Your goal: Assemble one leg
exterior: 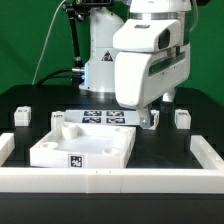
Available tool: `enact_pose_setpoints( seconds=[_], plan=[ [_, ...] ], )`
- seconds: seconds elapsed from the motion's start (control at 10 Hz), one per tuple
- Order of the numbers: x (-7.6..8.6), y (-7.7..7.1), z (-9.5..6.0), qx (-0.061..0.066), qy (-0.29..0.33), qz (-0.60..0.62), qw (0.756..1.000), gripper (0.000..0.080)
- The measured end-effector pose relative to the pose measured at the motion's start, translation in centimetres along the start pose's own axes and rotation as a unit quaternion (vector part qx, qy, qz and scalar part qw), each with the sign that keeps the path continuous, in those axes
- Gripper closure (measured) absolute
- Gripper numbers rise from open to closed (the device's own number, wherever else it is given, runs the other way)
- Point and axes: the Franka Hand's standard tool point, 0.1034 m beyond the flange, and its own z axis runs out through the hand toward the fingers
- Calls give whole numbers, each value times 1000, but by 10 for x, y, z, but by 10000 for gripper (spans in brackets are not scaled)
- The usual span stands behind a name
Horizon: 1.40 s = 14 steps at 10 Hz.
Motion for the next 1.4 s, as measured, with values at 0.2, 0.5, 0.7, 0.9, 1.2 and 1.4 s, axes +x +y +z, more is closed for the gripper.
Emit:
enact_pose_setpoints(
  seconds=[0.2, 0.5, 0.7, 0.9, 1.2, 1.4],
  plan=[
    [0, 0, 0, 0, 0, 0, 1000, 150],
    [0, 0, 0, 0, -1, 0, 1000, 150],
    [-5, 1, 4, -3, -1, -46, 999, 150],
    [-19, -6, 17, 0, -11, -129, 992, 150],
    [-24, -8, 19, 1, -27, -187, 982, 150],
    [-24, -8, 19, 1, -27, -187, 982, 150]
  ],
)
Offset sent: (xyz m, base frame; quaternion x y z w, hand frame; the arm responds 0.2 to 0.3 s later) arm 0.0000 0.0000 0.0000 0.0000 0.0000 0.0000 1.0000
